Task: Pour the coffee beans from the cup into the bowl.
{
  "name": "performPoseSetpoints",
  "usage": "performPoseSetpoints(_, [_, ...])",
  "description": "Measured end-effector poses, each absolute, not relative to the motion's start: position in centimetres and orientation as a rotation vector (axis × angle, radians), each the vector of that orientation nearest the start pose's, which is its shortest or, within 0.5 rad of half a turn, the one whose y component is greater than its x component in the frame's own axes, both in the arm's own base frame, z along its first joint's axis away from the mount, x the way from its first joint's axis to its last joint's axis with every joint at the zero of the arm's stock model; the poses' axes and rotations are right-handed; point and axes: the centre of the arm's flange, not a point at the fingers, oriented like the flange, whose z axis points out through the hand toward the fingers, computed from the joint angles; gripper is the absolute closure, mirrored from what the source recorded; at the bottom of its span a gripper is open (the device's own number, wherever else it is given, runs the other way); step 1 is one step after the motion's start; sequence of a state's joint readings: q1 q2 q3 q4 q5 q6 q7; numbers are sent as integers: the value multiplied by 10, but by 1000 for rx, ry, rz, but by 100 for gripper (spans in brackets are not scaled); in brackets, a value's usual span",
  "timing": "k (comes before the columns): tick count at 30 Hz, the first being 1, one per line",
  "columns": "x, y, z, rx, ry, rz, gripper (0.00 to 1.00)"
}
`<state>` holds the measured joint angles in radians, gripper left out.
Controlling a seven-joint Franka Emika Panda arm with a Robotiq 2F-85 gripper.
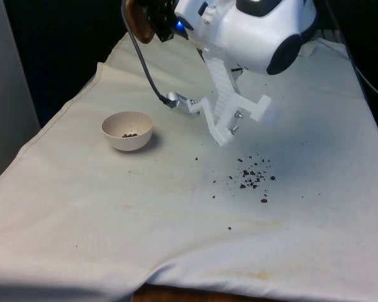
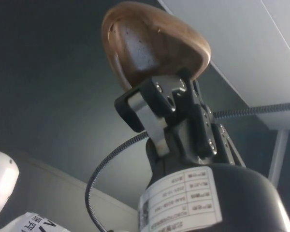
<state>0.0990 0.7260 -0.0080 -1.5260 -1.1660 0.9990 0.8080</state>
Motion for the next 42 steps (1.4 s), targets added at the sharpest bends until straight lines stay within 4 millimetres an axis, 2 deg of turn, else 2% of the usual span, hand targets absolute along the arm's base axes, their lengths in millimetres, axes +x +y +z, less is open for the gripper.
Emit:
performPoseSetpoints(16, [596,-63,284,1520,-528,-517,100])
performPoseSetpoints(42, [589,-62,278,1657,-596,-603,100])
